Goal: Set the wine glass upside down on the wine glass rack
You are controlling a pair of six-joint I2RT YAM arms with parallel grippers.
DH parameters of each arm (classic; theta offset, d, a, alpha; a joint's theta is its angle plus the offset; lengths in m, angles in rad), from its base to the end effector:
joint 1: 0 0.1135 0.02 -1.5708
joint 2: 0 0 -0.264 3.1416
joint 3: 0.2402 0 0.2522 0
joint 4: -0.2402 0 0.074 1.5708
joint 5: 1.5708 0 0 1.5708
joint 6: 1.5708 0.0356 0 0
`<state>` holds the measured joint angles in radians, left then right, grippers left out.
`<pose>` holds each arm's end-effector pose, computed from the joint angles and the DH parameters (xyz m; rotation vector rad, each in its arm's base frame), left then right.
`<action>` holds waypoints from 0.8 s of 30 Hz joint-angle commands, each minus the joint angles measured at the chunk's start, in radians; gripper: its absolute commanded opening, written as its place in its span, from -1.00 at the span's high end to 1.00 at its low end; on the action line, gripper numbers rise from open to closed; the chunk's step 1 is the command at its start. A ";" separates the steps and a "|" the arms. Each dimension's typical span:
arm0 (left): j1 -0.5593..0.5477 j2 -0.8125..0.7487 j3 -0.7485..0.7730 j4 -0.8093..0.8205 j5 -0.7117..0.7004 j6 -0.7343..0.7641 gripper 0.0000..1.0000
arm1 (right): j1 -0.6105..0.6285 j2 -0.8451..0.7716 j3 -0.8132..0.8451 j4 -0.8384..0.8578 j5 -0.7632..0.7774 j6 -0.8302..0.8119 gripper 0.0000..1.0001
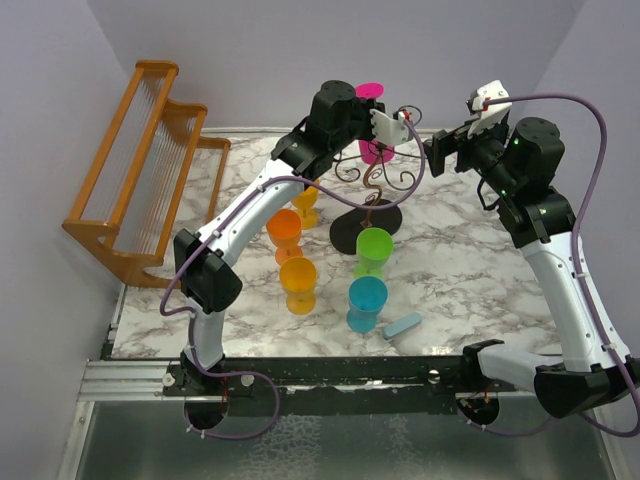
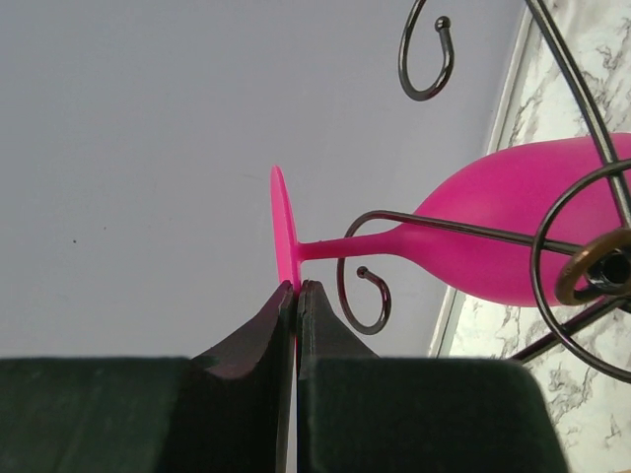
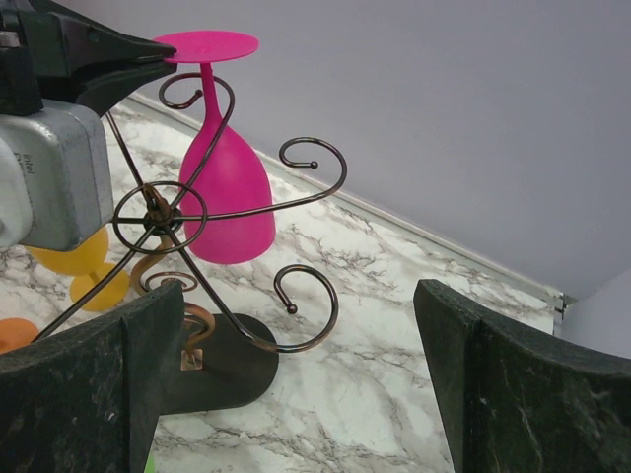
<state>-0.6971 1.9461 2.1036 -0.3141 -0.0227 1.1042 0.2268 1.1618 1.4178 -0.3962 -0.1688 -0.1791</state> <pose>0.3513 -0.2931 0.4397 1.3515 1.0926 0.3195 0.2372 0.0609 0.4605 -0.4671 1.6473 0.1798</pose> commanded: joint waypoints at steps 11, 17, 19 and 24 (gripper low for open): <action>-0.009 0.036 0.004 0.090 -0.135 -0.080 1.00 | -0.012 -0.018 -0.006 0.021 0.002 -0.002 -0.99; -0.009 0.045 0.004 0.075 -0.161 -0.084 1.00 | -0.017 -0.017 -0.007 0.019 -0.004 -0.002 -0.99; -0.009 0.045 0.004 0.068 -0.169 -0.083 1.00 | -0.017 -0.019 -0.005 0.018 -0.005 -0.002 -0.99; -0.010 0.042 0.009 0.046 -0.181 -0.085 1.00 | -0.020 -0.019 -0.008 0.021 -0.008 -0.002 -0.99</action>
<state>-0.6983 1.9850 2.1025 -0.2672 -0.1654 1.0374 0.2138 1.1618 1.4162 -0.3962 -0.1699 -0.1799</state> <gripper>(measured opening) 0.028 0.996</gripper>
